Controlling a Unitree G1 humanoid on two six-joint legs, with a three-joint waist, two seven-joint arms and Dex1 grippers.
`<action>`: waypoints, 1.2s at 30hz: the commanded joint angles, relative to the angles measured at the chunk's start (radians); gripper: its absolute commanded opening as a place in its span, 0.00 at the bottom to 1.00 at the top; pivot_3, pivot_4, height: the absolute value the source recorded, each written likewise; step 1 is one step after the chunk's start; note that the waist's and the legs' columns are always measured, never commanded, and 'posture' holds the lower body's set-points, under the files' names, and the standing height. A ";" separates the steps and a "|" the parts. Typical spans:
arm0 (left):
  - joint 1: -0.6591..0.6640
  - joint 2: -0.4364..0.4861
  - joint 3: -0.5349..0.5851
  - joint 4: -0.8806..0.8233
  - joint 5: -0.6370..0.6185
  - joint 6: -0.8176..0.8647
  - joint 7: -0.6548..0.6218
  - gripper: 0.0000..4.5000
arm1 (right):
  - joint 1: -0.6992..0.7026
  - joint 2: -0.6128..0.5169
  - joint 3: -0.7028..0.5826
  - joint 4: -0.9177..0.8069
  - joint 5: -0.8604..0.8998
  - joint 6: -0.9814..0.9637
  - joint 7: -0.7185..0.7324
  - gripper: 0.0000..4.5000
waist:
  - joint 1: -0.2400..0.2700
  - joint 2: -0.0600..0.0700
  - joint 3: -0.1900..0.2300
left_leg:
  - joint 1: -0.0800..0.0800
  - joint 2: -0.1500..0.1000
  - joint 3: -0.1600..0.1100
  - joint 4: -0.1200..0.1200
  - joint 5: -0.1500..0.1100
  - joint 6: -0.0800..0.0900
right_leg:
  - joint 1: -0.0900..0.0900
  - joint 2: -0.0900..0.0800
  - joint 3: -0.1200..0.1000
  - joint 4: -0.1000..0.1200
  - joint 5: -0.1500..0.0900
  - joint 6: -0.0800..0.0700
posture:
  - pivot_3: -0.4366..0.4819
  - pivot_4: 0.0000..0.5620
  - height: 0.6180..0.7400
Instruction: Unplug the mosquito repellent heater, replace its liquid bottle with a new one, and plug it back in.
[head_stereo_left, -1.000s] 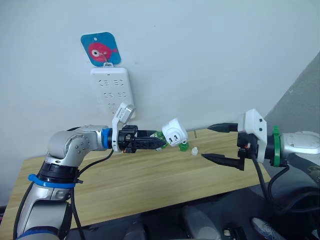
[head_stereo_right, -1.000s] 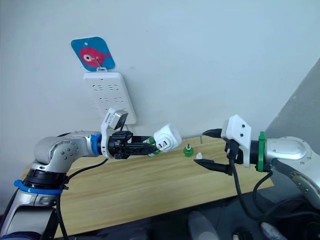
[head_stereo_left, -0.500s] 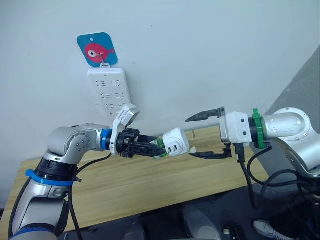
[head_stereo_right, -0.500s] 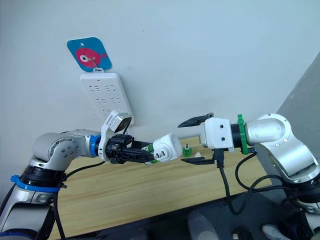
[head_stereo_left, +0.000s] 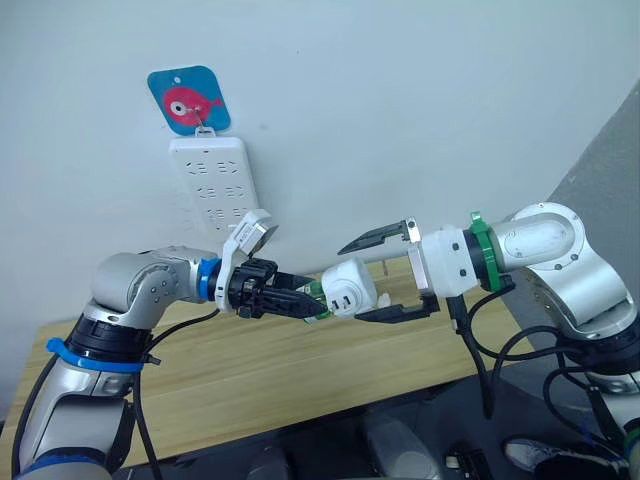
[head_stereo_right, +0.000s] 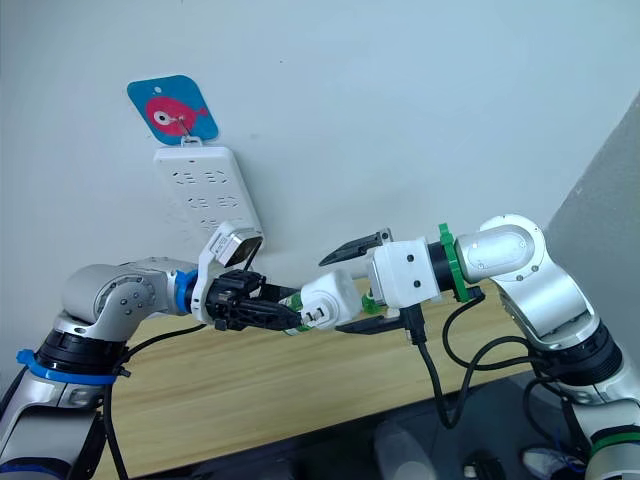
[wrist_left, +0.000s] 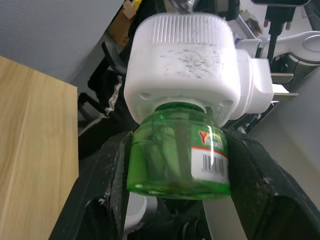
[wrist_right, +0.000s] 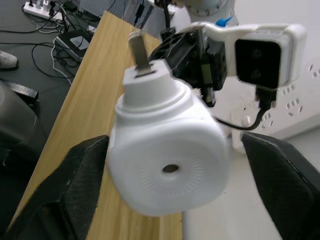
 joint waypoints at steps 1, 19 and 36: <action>-0.019 0.011 0.003 -0.031 -0.008 0.001 -0.027 0.52 | -0.032 0.023 -0.017 0.009 -0.017 -0.027 -0.008 0.66 | -0.001 0.000 0.000 | 0.000 0.000 0.000 0.000 0.000 0.000 | 0.000 0.000 0.000 0.000 0.000 0.000 | 0.17 0.14 1.00; -0.030 0.020 -0.006 -0.025 0.010 0.003 -0.050 0.52 | 0.010 0.030 -0.042 -0.029 -0.007 -0.023 -0.011 0.87 | -0.001 0.000 0.000 | 0.000 0.000 -0.002 0.000 0.000 0.000 | 0.001 -0.001 -0.002 0.000 0.000 0.000 | 0.17 0.13 1.00; -0.042 0.015 -0.012 -0.017 0.011 0.003 -0.050 0.52 | -0.004 0.049 0.003 0.021 -0.092 -0.136 0.026 1.00 | -0.002 0.000 0.000 | 0.000 -0.001 -0.002 0.000 0.000 0.000 | 0.001 -0.001 -0.002 0.001 0.000 -0.001 | 0.17 0.14 1.00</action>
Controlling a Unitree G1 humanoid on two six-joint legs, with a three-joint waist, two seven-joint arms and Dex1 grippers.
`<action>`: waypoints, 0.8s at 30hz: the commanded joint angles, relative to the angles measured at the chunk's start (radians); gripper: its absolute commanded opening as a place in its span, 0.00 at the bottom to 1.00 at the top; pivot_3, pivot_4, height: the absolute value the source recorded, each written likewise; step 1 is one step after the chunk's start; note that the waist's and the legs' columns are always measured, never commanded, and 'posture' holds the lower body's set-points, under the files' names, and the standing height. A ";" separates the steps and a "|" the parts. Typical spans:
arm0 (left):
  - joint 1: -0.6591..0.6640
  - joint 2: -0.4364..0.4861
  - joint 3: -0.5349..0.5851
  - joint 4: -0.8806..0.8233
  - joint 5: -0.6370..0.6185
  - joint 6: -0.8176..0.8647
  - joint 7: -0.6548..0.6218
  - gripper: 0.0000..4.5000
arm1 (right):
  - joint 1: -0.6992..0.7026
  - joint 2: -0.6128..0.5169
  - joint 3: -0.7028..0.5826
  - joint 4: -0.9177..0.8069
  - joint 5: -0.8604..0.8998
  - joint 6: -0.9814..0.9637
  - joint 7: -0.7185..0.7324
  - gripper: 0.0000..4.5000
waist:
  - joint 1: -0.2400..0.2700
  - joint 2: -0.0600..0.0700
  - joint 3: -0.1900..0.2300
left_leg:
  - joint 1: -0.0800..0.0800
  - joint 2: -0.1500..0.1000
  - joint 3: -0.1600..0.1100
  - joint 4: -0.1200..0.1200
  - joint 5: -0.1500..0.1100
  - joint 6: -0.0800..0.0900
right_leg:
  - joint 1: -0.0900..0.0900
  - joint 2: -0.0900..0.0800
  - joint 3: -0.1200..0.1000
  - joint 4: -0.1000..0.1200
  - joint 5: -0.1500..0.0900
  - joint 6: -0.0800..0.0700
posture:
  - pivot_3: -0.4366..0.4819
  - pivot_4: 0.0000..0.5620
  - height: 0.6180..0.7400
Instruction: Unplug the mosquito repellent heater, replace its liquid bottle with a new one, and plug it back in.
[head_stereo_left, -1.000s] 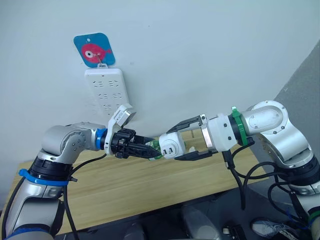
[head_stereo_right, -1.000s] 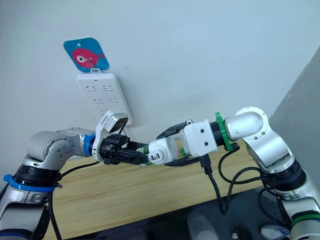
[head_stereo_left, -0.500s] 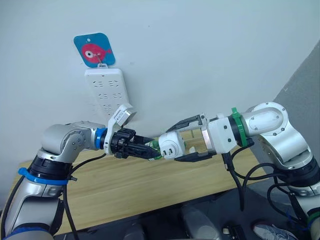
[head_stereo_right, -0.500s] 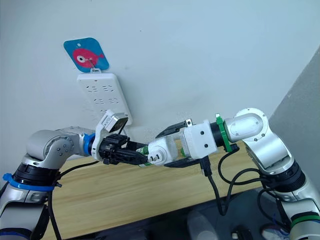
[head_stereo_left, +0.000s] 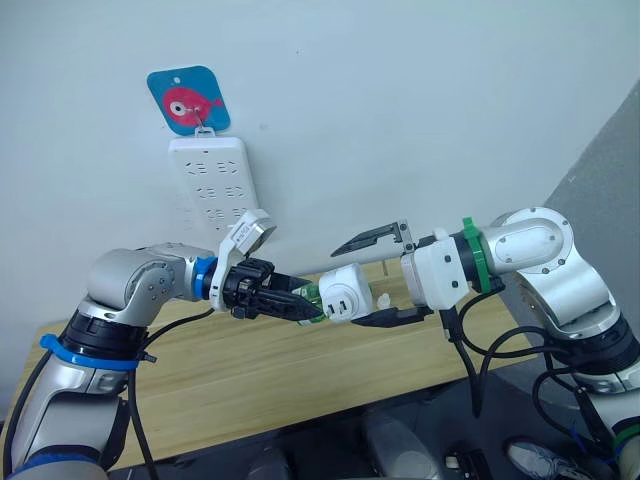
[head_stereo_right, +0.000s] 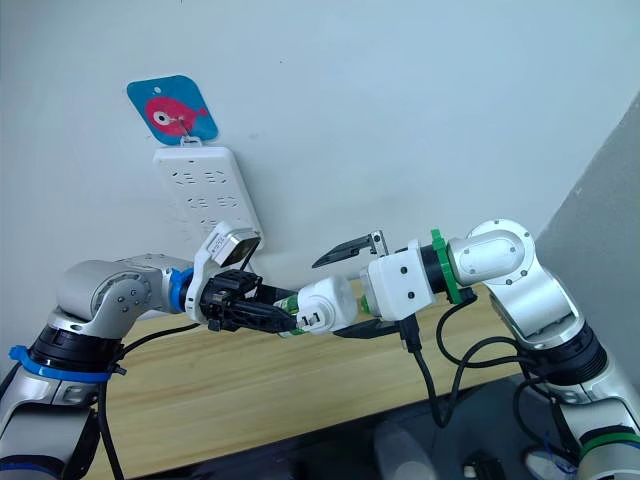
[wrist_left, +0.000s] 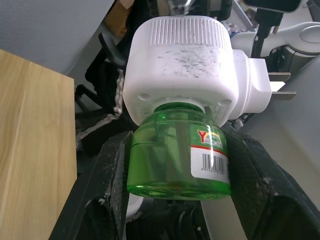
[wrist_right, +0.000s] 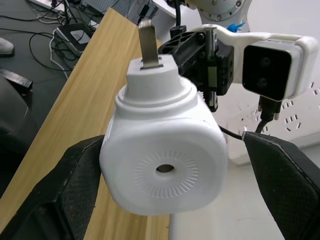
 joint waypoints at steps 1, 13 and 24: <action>-0.026 -0.003 0.009 -0.018 -0.008 -0.002 -0.011 0.52 | -0.025 0.008 -0.003 -0.017 -0.002 -0.021 0.013 0.96 | 0.000 0.000 0.000 | 0.000 0.000 0.000 0.000 0.000 0.000 | 0.000 0.000 0.000 0.000 0.000 0.000 | 0.17 0.14 1.00; -0.040 -0.027 0.024 -0.014 -0.005 -0.013 0.011 0.52 | -0.020 0.021 -0.009 -0.028 0.016 -0.014 0.024 0.66 | 0.000 0.000 0.000 | 0.000 0.000 0.000 0.000 0.000 0.000 | 0.000 0.000 0.000 0.000 0.000 0.000 | 0.17 0.14 1.00; 0.009 0.024 -0.007 -0.061 0.234 -0.376 -0.024 1.00 | 0.037 -0.015 -0.024 -0.075 0.041 0.085 0.016 0.66 | 0.000 0.001 0.000 | 0.000 0.000 0.000 0.000 0.000 0.000 | 0.000 0.000 0.000 0.000 0.000 0.000 | 0.17 0.15 1.00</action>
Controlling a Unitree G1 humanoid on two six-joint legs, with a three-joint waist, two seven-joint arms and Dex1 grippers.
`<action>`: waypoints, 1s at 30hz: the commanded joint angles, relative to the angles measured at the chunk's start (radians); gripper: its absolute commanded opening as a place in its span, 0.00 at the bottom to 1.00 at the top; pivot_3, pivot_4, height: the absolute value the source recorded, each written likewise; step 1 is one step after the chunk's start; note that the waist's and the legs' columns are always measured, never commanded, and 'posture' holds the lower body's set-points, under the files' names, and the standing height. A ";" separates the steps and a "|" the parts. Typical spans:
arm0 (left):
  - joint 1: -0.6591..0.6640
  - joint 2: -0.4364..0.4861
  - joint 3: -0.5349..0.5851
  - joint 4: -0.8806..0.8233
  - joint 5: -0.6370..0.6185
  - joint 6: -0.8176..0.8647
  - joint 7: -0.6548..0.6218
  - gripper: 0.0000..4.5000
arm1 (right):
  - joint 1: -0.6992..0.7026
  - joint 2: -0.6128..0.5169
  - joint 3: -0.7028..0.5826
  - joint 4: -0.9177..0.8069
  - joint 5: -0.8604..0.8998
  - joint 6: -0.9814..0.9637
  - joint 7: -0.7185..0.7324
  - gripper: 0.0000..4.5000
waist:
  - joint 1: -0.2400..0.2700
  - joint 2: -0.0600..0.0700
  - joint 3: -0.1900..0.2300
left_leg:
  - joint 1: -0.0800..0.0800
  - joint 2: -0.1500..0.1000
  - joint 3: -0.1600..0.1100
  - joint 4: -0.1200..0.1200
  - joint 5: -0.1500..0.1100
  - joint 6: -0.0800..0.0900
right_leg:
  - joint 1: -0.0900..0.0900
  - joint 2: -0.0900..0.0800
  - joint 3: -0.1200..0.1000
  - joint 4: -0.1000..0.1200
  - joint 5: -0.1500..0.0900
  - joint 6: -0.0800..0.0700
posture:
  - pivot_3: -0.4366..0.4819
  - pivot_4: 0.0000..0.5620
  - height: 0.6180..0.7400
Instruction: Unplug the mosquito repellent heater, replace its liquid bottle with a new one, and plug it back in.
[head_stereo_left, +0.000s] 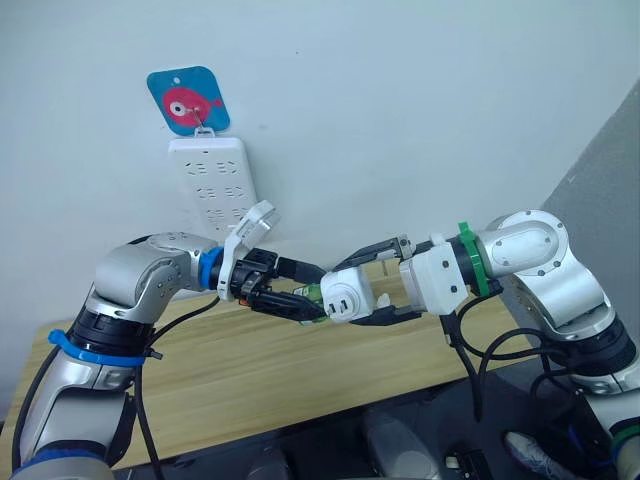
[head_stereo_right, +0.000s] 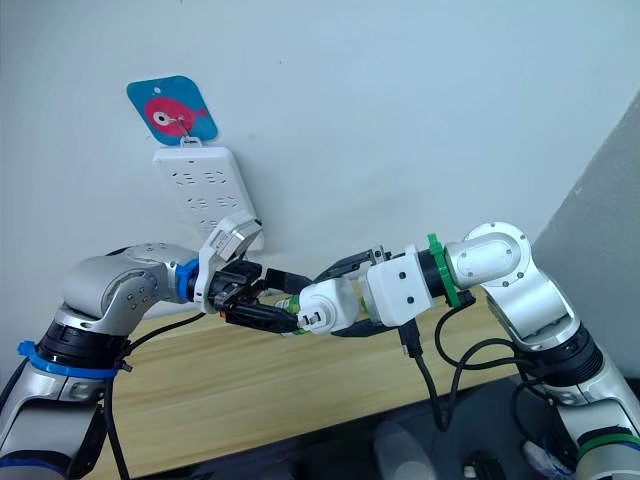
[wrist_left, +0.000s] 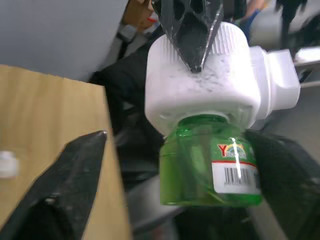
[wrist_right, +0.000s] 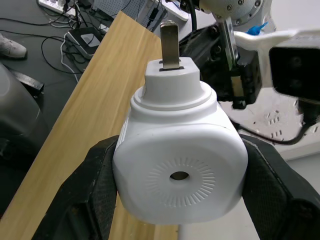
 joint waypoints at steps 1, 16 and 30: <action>0.030 0.045 0.007 -0.043 0.102 -0.171 -0.014 1.00 | 0.026 -0.034 -0.028 -0.073 0.034 0.082 -0.013 0.66 | 0.000 0.000 0.000 | 0.000 0.000 0.000 0.000 0.000 0.000 | 0.000 0.000 0.000 0.000 0.000 0.000 | 0.17 0.15 1.00; 0.096 0.004 -0.072 -0.091 0.307 -0.320 0.110 1.00 | -0.067 -0.108 0.012 -0.149 0.088 0.765 -0.159 0.66 | 0.004 0.000 0.000 | 0.000 -0.001 0.000 0.000 0.000 0.000 | 0.000 0.000 0.000 0.000 -0.001 0.000 | 0.17 0.15 1.00; 0.037 -0.106 -0.164 -0.032 0.371 -0.368 0.126 1.00 | -0.073 -0.107 0.080 -0.154 0.060 0.759 -0.202 0.66 | 0.000 0.001 -0.001 | 0.000 -0.001 0.000 0.000 0.000 0.000 | 0.000 0.000 0.000 0.000 -0.001 0.000 | 0.16 0.14 1.00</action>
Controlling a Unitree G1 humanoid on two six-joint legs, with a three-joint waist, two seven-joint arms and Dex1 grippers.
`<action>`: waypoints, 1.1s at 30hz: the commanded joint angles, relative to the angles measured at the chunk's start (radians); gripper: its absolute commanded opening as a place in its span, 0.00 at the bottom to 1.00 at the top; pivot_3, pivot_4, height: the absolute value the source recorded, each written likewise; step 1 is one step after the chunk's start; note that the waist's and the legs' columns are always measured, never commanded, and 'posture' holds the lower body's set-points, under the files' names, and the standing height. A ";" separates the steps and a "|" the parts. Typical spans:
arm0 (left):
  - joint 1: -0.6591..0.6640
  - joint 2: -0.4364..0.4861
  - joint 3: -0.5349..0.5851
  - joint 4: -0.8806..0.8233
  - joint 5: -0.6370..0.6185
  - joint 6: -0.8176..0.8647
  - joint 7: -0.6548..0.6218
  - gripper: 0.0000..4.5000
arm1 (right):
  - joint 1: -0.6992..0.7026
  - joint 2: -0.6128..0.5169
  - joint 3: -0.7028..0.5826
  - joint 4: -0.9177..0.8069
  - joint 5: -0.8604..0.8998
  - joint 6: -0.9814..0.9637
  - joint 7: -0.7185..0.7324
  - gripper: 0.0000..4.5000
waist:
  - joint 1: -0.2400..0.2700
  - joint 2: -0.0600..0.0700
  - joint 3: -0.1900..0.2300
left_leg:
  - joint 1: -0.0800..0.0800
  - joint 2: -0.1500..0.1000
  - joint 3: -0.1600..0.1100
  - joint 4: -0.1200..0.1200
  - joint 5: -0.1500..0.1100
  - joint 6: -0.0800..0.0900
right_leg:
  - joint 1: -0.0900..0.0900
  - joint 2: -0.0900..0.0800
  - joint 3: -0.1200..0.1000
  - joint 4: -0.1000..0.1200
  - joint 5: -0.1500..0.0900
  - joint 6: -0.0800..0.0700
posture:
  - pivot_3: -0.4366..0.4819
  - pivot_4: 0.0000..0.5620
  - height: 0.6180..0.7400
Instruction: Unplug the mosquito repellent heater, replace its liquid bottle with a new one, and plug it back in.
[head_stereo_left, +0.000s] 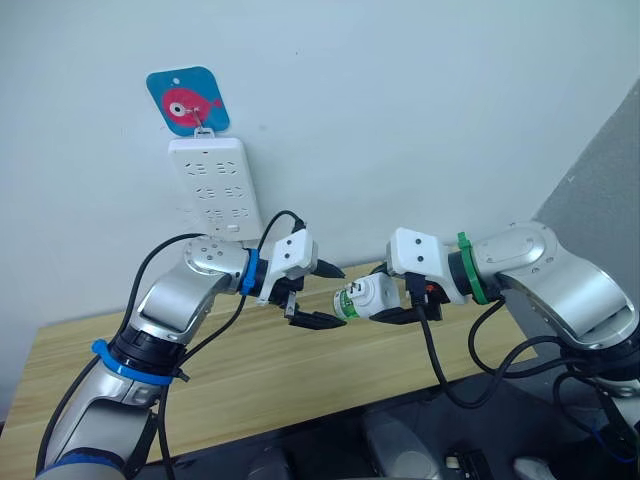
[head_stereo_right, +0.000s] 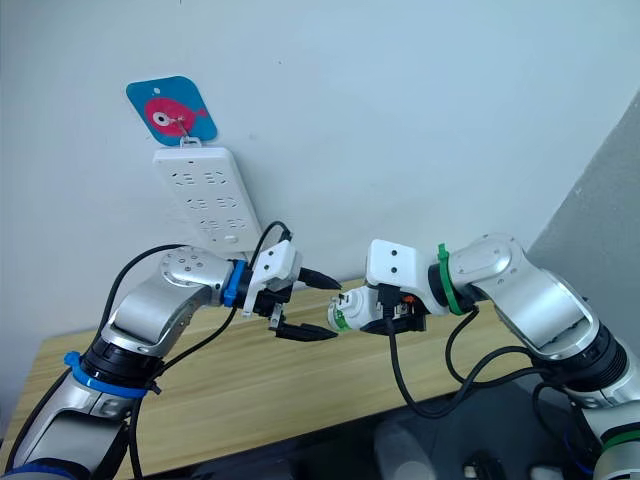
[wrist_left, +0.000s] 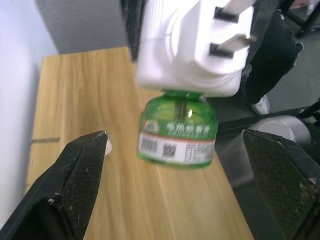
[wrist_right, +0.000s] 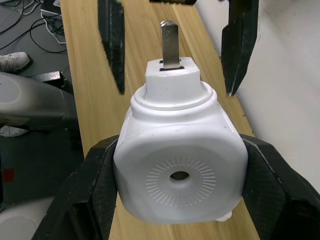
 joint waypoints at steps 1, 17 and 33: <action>-0.003 0.000 -0.016 -0.001 0.018 -0.038 -0.023 1.00 | -0.020 0.004 -0.010 -0.036 0.006 -0.002 -0.012 0.66 | 0.000 0.000 0.000 | 0.000 0.000 0.000 0.000 0.000 0.000 | 0.000 0.000 0.000 0.000 0.000 0.000 | 0.16 0.14 1.00; -0.025 -0.033 -0.020 0.015 0.034 -0.020 -0.014 0.65 | -0.044 0.027 -0.013 -0.011 0.039 0.040 -0.025 0.66 | 0.000 0.000 -0.001 | 0.000 0.000 0.000 0.000 0.000 0.000 | 0.000 0.000 0.000 0.000 0.000 0.000 | 0.16 0.14 1.00; -0.006 -0.047 0.005 0.023 0.027 -0.030 -0.001 0.50 | -0.040 0.019 -0.047 -0.004 0.059 0.042 -0.019 0.97 | 0.000 0.000 -0.001 | 0.000 0.000 0.000 0.000 0.000 0.000 | 0.000 0.000 0.000 0.000 0.000 0.000 | 0.16 0.14 1.00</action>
